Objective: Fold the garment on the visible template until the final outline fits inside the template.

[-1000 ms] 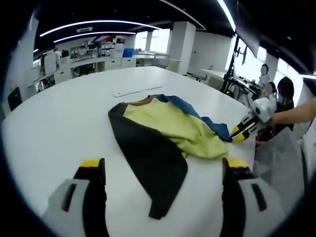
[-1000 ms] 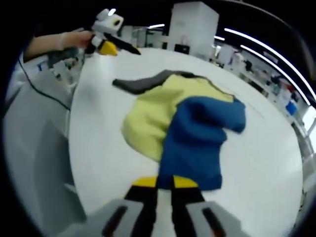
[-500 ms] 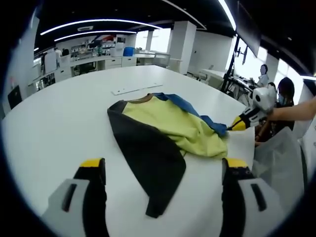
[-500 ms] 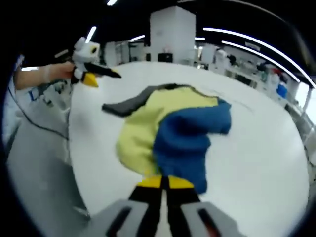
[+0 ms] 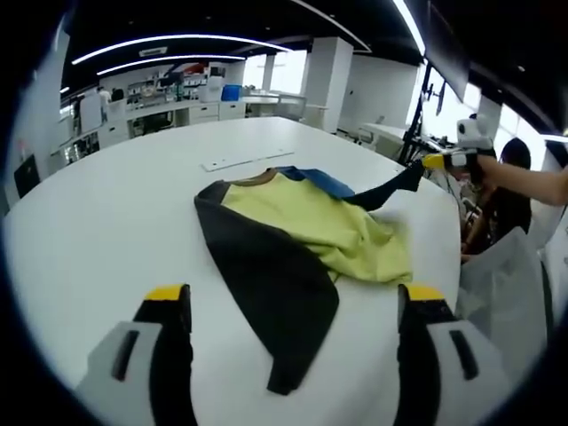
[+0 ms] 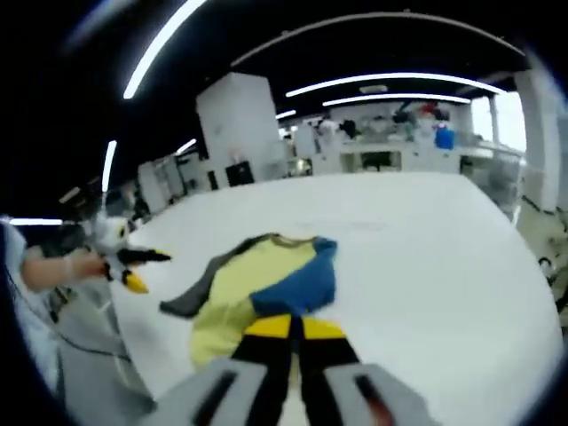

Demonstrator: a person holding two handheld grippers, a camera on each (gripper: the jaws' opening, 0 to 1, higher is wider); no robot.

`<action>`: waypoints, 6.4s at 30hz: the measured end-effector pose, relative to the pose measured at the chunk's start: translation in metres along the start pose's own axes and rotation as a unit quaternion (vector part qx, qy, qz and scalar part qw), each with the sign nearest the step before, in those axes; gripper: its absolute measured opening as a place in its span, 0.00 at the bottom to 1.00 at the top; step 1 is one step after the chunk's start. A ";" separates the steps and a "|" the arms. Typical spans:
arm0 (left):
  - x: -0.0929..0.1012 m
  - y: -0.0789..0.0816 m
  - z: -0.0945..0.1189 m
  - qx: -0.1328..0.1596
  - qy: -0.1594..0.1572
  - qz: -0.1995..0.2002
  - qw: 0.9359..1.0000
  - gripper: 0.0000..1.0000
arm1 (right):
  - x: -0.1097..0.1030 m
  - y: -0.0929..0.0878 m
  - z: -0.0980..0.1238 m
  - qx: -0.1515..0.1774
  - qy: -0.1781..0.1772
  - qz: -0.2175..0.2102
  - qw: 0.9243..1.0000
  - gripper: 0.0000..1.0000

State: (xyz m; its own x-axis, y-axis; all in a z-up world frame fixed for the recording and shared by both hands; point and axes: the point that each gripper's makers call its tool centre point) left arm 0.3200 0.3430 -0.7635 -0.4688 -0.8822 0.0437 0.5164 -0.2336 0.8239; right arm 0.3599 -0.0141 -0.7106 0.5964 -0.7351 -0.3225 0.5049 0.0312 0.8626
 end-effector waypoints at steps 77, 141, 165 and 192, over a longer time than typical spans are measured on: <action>-0.008 -0.014 -0.048 -0.051 -0.003 0.029 0.998 0.93 | 0.263 -0.015 0.037 -0.063 -0.235 -0.111 0.964 0.33; 0.001 -0.024 -0.042 -0.048 -0.008 0.046 0.998 0.92 | 0.242 -0.053 0.065 -0.068 -0.260 -0.161 0.950 0.00; -0.004 -0.026 -0.040 -0.047 -0.004 0.051 0.998 0.92 | 0.239 -0.050 0.060 -0.063 -0.200 -0.139 0.968 0.52; 0.002 -0.037 -0.026 -0.049 -0.005 0.051 0.998 0.87 | 0.139 -0.030 0.026 -0.072 -0.083 -0.012 0.994 0.99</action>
State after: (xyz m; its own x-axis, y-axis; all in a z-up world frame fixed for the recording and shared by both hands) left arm 0.3181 0.3397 -0.8088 -0.4169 -0.8997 0.1295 0.6282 -0.1823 0.7564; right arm 0.4113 -0.1350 -0.7709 0.4779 -0.8378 -0.2640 0.6098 0.1001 0.7862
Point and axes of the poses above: the point that each gripper's makers call its tool centre point, and the gripper's own axes: z roughly backward along the fingers, x roughly to its right, y roughly out of its top, and after that the axes turned 11 degrees about y, right-handed
